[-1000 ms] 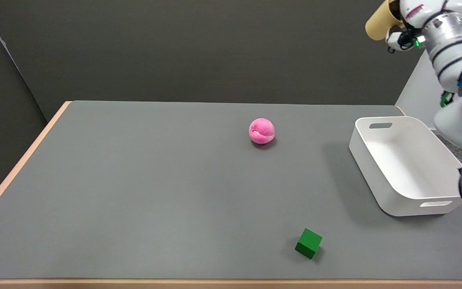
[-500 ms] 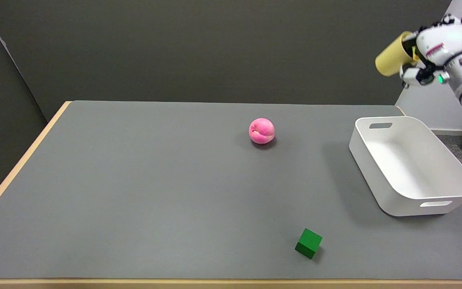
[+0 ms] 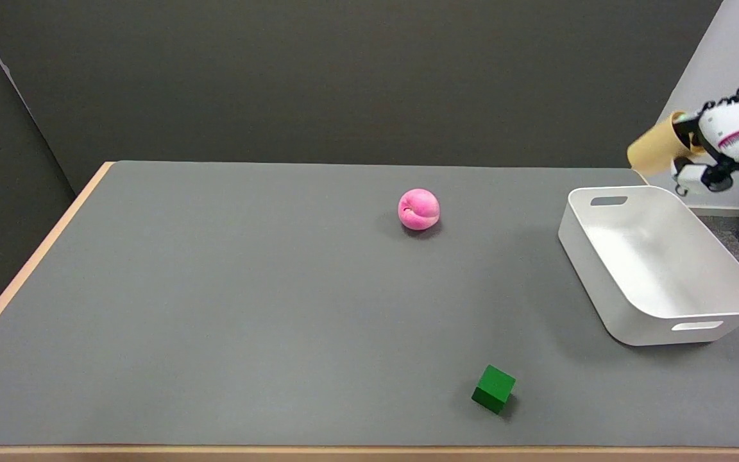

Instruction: Place the yellow cup into the white box.

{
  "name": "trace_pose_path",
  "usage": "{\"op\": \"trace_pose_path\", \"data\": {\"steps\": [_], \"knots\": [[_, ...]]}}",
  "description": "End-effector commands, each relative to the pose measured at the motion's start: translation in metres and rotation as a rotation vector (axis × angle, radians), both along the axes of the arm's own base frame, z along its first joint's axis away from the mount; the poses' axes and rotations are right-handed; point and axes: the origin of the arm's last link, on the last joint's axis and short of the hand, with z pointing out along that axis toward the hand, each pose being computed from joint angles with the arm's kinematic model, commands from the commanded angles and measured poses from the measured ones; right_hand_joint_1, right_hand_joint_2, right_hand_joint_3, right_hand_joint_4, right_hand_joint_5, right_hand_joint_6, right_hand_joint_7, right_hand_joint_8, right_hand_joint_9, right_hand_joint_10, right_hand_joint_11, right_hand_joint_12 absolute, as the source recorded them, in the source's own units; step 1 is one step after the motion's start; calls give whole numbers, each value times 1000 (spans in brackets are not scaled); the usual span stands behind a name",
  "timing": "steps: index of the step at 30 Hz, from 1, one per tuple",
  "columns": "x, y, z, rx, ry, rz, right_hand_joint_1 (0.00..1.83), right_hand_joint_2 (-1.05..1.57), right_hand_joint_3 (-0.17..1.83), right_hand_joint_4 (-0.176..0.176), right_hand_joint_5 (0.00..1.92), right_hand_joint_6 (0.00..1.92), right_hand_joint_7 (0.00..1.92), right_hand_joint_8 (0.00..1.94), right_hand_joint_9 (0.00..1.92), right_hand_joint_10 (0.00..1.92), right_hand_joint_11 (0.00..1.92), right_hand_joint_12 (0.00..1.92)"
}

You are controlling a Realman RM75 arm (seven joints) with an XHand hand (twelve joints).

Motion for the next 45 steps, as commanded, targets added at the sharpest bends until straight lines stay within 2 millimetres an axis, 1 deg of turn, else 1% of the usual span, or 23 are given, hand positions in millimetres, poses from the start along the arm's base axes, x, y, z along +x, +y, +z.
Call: {"op": "trace_pose_path", "data": {"steps": [1, 2, 4, 8, 13, 14, 16, 18, 21, 23, 25, 26, 27, 28, 29, 32, 34, 36, 39, 40, 42, 44, 45], "knots": [[-37, 36, 10, -14, -45, -106, 880, 964, 658, 176, 711, 1576, 643, 902, 436, 876, 145, 1148], [-40, 34, 8, -7, -45, -115, 878, 962, 667, 176, 709, 1583, 644, 899, 437, 873, 152, 1133], [-43, 32, 4, 0, -48, -123, 863, 948, 732, 176, 693, 1637, 650, 876, 444, 845, 199, 1027], [-49, 30, 0, 4, -57, -139, 864, 947, 732, 176, 694, 1636, 651, 876, 444, 847, 198, 1028], [-67, 27, -9, 21, -84, -184, 865, 946, 731, 176, 695, 1634, 656, 878, 445, 848, 201, 1036], [-70, 27, -5, 9, -76, -192, 865, 946, 731, 176, 695, 1634, 657, 879, 445, 848, 201, 1036], [-73, 25, -12, 27, -95, -193, 865, 946, 731, 176, 695, 1634, 657, 879, 445, 849, 201, 1038], [-74, 23, -14, 30, -99, -192, 867, 945, 731, 176, 698, 1631, 658, 880, 445, 849, 201, 1040], [-74, 23, -14, 29, -107, -187, 883, 959, 662, 176, 715, 1572, 652, 908, 436, 882, 148, 1162], [-75, 23, -14, 29, -116, -184, 883, 959, 662, 176, 715, 1572, 652, 908, 437, 882, 148, 1163], [-74, 22, -14, 27, -116, -181, 409, 698, 844, 9, 386, 785, 424, 496, 315, 784, 111, 1154], [-74, 21, -13, 21, -117, -181, 301, 644, 858, -27, 267, 582, 313, 390, 249, 719, 90, 1153], [-73, 21, -13, 19, -116, -181, 232, 612, 853, -49, 166, 437, 207, 315, 185, 651, 68, 1153], [-73, 20, -13, 17, -116, -180, 182, 576, 863, -61, 85, 331, 115, 255, 118, 596, 51, 1145], [-73, 20, -13, 15, -117, -179, 159, 541, 889, -61, 36, 277, 46, 216, 55, 559, 40, 1128], [-71, 17, -13, 14, -120, -167, 146, 532, 854, -69, -1, 197, -1, 156, 3, 512, 20, 1175], [-70, 16, -13, 17, -122, -161, 115, 510, 822, -74, -1, 16, -1, 12, -1, 447, 22, 1181], [-70, 13, -14, 23, -128, -155, 95, 470, 841, -72, -1, -1, -1, -1, -1, 447, 45, 1141], [-65, 7, -16, 39, -129, -130, 142, 496, 784, -61, -1, -1, -1, -1, -1, 397, 34, 1157], [-61, 4, -18, 48, -130, -109, 149, 498, 774, -55, -1, -1, -1, -1, -1, 369, 32, 1149], [-49, -6, -22, 79, -134, -54, 162, 492, 788, -49, -1, -1, -1, -1, -1, 242, 4, 1099], [-29, -20, -29, 133, -159, 45, 156, 520, 747, -45, -1, -1, -1, -1, -1, 169, -1, 1042], [-23, -25, -31, 149, -168, 72, 137, 525, 767, -46, -1, -1, -1, -1, -1, 138, -1, 1003]]}}
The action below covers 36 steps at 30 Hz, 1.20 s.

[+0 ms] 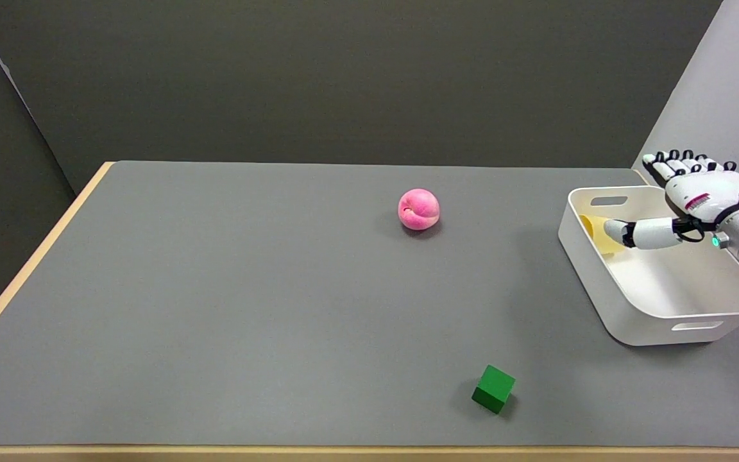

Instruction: Place the yellow cup into the white box.

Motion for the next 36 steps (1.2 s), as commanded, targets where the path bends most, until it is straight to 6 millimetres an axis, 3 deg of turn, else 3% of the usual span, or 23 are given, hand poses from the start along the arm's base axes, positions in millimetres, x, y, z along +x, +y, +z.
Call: {"op": "trace_pose_path", "data": {"steps": [1, 6, 8, 10, 12, 15, 19, 24, 27, 31, 36], "knots": [[50, -47, -24, 138, -97, 270, 98, 520, 836, -51, -1, -1, -1, -1, -1, 95, -1, 939], [84, -88, -50, 263, -193, 415, 55, 571, 916, -45, -1, -1, -1, -1, -1, 145, -1, 887], [94, -101, -63, 313, -218, 449, 55, 605, 898, -34, -1, 5, -1, 1, -1, 220, -1, 891], [106, -116, -77, 369, -280, 501, 101, 608, 986, -10, 1, 208, 13, 191, 7, 453, -1, 889], [111, -127, -89, 411, -337, 532, 85, 591, 972, -2, 37, 175, 48, 171, 24, 498, -1, 899], [107, -143, -113, 484, -461, 566, 127, 710, 876, 6, 43, 298, 106, 241, 104, 543, -1, 859], [101, -159, -144, 570, -623, 595, 218, 694, 1010, 20, 132, 384, 241, 320, 193, 644, -1, 994], [85, -173, -178, 676, -866, 636, 277, 716, 1005, 39, 202, 444, 306, 365, 251, 683, 26, 1040], [70, -175, -195, 721, -1021, 662, 284, 720, 1004, 48, 218, 458, 327, 384, 267, 696, 50, 1065], [58, -174, -213, 774, -1075, 650, 284, 717, 996, 51, 232, 471, 343, 395, 283, 723, 68, 1100], [54, -169, -245, 850, -1114, 595, 287, 710, 984, 24, 220, 454, 331, 378, 259, 741, 59, 1131]]}}
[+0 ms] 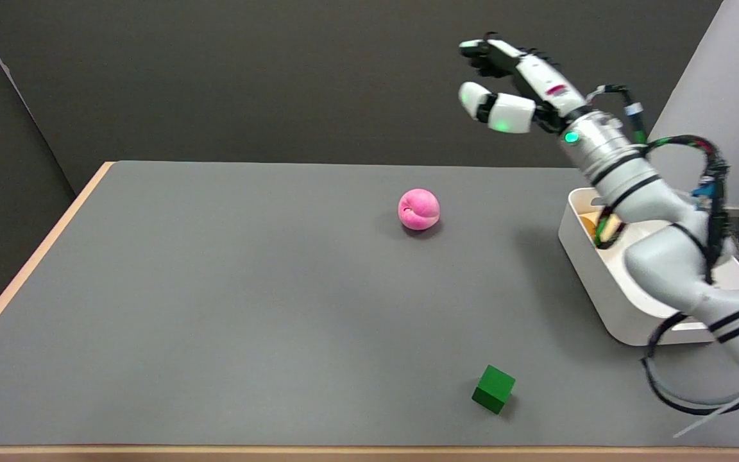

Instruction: Place the yellow cup into the white box.

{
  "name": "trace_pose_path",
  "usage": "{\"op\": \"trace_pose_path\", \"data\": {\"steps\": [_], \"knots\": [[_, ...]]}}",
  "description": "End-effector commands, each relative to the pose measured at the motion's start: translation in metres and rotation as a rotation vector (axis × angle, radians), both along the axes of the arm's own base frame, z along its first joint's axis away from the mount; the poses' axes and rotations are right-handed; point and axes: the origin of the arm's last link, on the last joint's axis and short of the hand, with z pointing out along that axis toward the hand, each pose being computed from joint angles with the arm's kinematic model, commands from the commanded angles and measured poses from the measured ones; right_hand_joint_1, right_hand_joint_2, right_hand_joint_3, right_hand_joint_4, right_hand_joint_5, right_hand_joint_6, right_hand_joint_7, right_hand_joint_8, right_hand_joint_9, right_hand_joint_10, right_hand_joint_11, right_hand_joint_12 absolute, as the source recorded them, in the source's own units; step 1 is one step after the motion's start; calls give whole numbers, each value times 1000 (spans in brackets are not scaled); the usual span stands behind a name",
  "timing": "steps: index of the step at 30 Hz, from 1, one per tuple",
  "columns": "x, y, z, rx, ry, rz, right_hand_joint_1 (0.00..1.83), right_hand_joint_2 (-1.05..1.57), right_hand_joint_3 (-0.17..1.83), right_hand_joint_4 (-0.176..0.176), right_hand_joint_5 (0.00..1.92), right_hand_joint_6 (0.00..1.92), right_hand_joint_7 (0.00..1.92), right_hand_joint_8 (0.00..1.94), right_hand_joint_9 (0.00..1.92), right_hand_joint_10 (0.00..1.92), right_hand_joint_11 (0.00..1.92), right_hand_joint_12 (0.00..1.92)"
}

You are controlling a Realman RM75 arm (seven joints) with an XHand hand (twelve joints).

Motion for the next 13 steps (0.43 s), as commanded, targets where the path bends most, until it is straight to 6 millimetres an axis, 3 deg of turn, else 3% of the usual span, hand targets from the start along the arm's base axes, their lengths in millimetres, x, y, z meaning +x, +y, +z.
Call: {"op": "trace_pose_path", "data": {"steps": [1, 5, 13], "knots": [[-12, -22, -110, 395, -354, 78, 288, 710, 984, 24, 219, 452, 331, 378, 258, 742, 59, 1133], [-26, -17, -132, 455, -422, 35, 293, 710, 983, 21, 216, 448, 329, 377, 258, 746, 62, 1144], [-56, -3, -134, 456, -519, 9, 294, 711, 984, 23, 214, 445, 329, 377, 260, 748, 64, 1149]]}}
